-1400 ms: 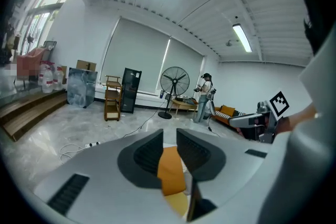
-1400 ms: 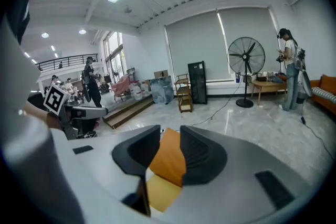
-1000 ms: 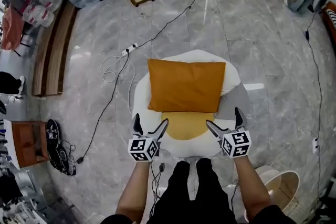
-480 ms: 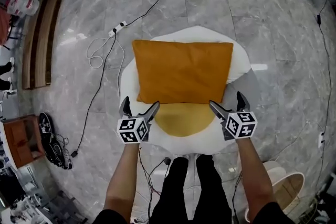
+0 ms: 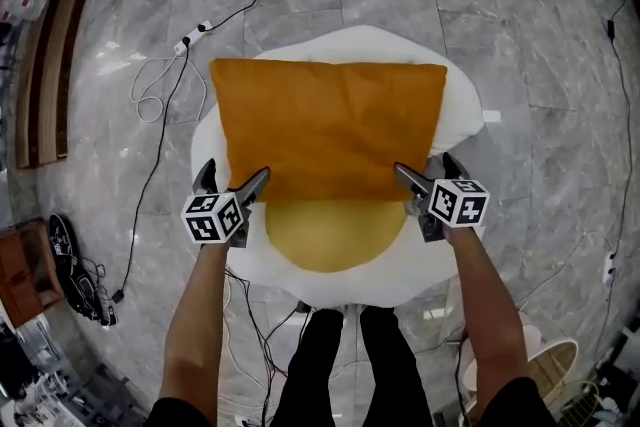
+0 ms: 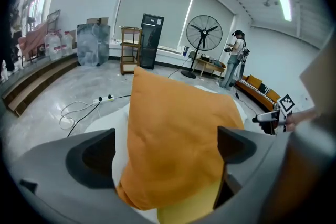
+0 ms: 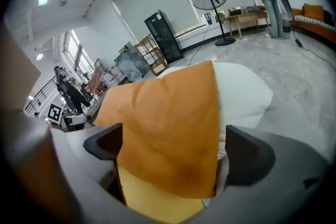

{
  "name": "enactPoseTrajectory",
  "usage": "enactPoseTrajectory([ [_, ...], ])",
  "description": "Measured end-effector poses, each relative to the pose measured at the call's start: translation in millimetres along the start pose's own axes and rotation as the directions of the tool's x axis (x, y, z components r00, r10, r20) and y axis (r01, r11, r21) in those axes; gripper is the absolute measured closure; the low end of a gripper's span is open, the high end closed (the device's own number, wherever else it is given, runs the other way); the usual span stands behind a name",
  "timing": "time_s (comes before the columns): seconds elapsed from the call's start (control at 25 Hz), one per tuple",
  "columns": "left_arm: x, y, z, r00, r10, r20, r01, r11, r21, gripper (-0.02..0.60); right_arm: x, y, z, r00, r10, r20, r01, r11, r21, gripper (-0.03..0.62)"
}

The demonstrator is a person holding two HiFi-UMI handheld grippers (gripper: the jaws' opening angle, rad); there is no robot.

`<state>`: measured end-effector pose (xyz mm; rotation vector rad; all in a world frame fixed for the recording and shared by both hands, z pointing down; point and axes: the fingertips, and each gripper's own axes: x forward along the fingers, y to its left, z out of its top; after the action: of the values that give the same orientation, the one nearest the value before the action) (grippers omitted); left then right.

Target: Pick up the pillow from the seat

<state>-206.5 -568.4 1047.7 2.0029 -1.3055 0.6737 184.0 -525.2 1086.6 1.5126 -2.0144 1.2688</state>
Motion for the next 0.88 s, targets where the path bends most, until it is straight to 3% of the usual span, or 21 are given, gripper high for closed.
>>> enactPoseTrajectory([
  [0.28, 44, 21, -5, 0.999, -0.030, -0.045, 0.030, 1.000, -0.001, -0.014, 51, -43, -14, 0.998, 0.013, -0.056, -0.008, 0.996, 0.088, 0.004],
  [0.52, 73, 22, -12, 0.993, -0.099, -0.068, 0.095, 0.994, -0.059, -0.011, 83, -32, -16, 0.989, 0.123, -0.083, -0.108, 0.980, 0.166, 0.005],
  [0.56, 76, 20, -12, 0.992, -0.111, -0.068, 0.107, 0.993, -0.054, 0.005, 86, -31, -16, 0.988, 0.129, -0.087, -0.113, 0.980, 0.166, 0.006],
  [0.64, 80, 11, -10, 0.989, -0.126, -0.071, 0.125, 0.992, -0.025, 0.096, 88, -32, -16, 0.986, 0.133, -0.096, -0.116, 0.980, 0.161, 0.036],
  [0.72, 82, 4, -8, 0.990, -0.119, -0.069, 0.120, 0.993, 0.006, 0.185, 88, -31, -17, 0.986, 0.125, -0.110, -0.109, 0.984, 0.143, 0.099],
  [0.88, 72, -3, -12, 0.994, -0.097, -0.057, 0.099, 0.995, 0.029, 0.274, 81, -27, -21, 0.989, 0.065, -0.132, -0.059, 0.997, 0.046, 0.247],
])
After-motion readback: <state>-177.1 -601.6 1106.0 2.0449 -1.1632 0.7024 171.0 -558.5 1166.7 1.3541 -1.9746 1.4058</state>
